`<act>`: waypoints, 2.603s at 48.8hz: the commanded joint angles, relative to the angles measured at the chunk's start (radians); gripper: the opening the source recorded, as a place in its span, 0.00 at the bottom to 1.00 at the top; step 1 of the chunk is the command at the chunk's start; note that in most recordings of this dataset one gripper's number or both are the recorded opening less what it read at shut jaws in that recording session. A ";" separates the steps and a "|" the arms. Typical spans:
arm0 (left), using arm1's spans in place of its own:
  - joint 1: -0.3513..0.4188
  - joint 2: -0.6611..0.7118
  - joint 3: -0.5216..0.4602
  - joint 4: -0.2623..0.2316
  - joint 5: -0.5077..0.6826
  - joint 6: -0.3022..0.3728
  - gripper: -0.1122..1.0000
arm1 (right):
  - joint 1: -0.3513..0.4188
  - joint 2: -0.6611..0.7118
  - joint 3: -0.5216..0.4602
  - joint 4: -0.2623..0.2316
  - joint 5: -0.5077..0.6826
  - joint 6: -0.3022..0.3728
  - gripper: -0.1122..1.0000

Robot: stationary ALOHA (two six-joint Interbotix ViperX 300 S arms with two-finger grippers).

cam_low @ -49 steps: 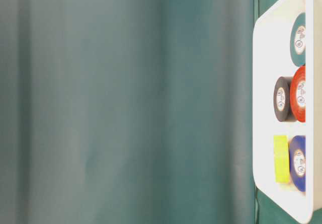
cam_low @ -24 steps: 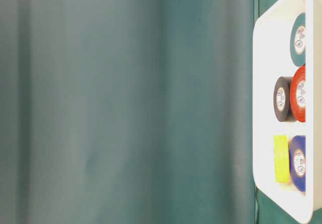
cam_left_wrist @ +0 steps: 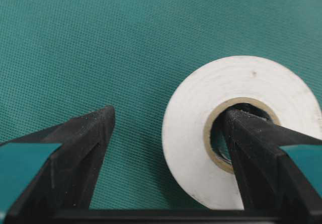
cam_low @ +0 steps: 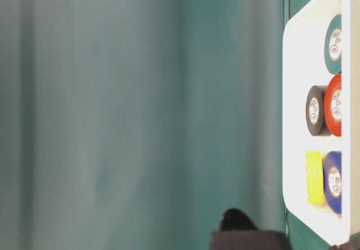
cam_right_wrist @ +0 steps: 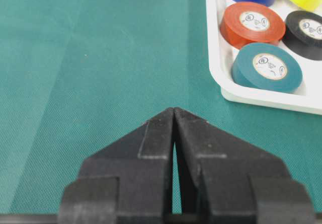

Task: Put the tape into the white case with the left arm.
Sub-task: 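Move the left gripper over the white tape roll and grasp it, then lift the white tape and carry it into the tray's upper right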

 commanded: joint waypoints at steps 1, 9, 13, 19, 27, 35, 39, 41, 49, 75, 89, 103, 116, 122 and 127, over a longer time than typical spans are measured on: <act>0.005 -0.012 -0.018 0.002 -0.008 0.002 0.84 | -0.002 0.006 -0.011 0.000 -0.009 0.002 0.02; 0.005 -0.020 -0.021 0.002 -0.008 0.002 0.76 | -0.002 0.008 -0.011 0.000 -0.009 0.002 0.02; 0.005 -0.025 -0.021 0.002 -0.003 0.002 0.62 | -0.002 0.008 -0.011 0.000 -0.011 0.002 0.02; 0.005 -0.034 -0.021 0.002 0.003 -0.003 0.34 | -0.002 0.006 -0.011 0.000 -0.009 0.002 0.02; 0.005 -0.044 -0.021 0.002 0.017 -0.006 0.34 | -0.002 0.006 -0.011 0.000 -0.009 0.002 0.02; 0.002 -0.074 -0.032 0.002 0.063 -0.008 0.34 | -0.002 0.008 -0.011 0.000 -0.009 0.002 0.02; -0.002 -0.106 -0.040 0.002 0.107 -0.009 0.34 | -0.002 0.008 -0.012 0.000 -0.009 0.002 0.02; -0.002 -0.124 -0.046 0.002 0.129 -0.009 0.34 | -0.002 0.006 -0.012 0.000 -0.009 0.002 0.02; -0.002 -0.201 -0.071 0.002 0.210 -0.008 0.34 | -0.002 0.006 -0.011 0.000 -0.009 0.002 0.02; 0.173 -0.227 -0.104 0.003 0.259 0.005 0.34 | -0.002 0.006 -0.011 0.000 -0.009 0.002 0.02; 0.373 -0.183 -0.167 0.005 0.236 0.069 0.34 | -0.002 0.008 -0.011 0.000 -0.011 0.002 0.02; 0.529 -0.078 -0.298 0.005 0.233 0.176 0.34 | -0.002 0.008 -0.009 0.000 -0.014 0.002 0.02; 0.646 0.026 -0.423 0.005 0.233 0.247 0.34 | -0.002 0.008 -0.009 0.000 -0.014 0.002 0.02; 0.690 0.063 -0.472 0.005 0.232 0.265 0.34 | -0.002 0.008 -0.009 0.000 -0.014 0.002 0.02; 0.721 0.091 -0.503 0.005 0.233 0.272 0.34 | -0.002 0.008 -0.008 0.000 -0.015 0.002 0.02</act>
